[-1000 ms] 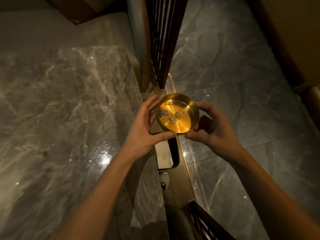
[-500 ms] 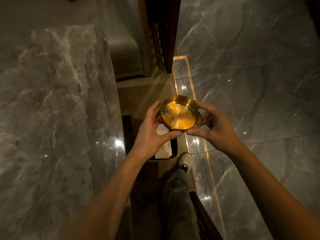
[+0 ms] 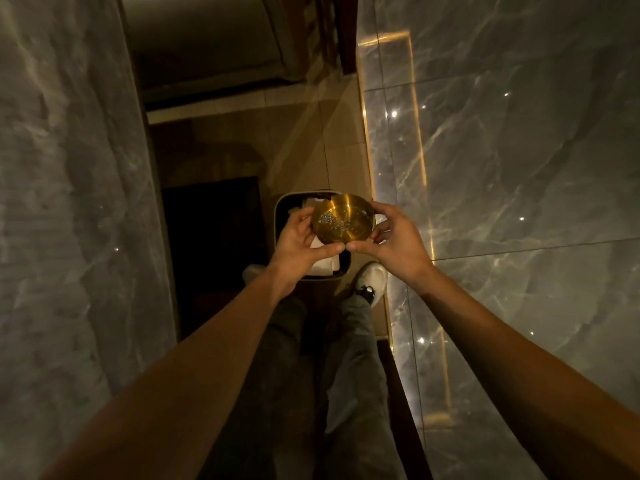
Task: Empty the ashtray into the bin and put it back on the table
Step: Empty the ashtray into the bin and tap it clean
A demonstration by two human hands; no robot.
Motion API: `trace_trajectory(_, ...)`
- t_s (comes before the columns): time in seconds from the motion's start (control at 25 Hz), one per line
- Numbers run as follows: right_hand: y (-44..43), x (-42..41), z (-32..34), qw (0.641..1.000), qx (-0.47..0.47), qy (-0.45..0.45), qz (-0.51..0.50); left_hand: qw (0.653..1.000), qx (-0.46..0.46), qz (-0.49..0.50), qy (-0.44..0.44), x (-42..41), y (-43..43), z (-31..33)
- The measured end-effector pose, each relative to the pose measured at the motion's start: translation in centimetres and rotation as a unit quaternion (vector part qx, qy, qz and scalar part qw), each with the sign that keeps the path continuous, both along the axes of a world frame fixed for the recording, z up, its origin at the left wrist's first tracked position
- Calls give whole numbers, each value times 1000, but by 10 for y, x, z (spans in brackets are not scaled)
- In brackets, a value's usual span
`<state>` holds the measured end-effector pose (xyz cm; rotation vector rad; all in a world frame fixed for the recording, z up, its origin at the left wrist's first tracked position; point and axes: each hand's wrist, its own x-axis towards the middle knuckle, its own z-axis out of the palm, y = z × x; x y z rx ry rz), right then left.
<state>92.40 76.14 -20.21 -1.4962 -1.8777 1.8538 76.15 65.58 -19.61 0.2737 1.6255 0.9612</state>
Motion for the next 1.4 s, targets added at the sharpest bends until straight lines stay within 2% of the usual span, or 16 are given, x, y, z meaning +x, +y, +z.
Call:
trace_trajectory(0.28,-14,-12,-71,998,-55,-34,0,998,-56,-13,-40,-9,-11,-70)
trace_trajectory(0.52,-28,-27,-121,991,-130,-12,20,992,-107,36,-56,-11,-35,-122)
trace_trajectory(0.72,-37,-25,-155,980,-197,-28,24,978,-166,103,-72,-12,-51,-155)
trace_trajectory(0.92,-48,-21,-185,966,-257,-38,-8,976,-165,117,-79,-15,-54,-179)
trace_trajectory(1.16,-60,-28,-206,960,-266,-41,-80,973,-174,135,-69,-16,-55,-201)
trace_trajectory(1.4,-67,-38,-216,965,-236,-56,-102,962,-208,173,-27,-14,-42,-205)
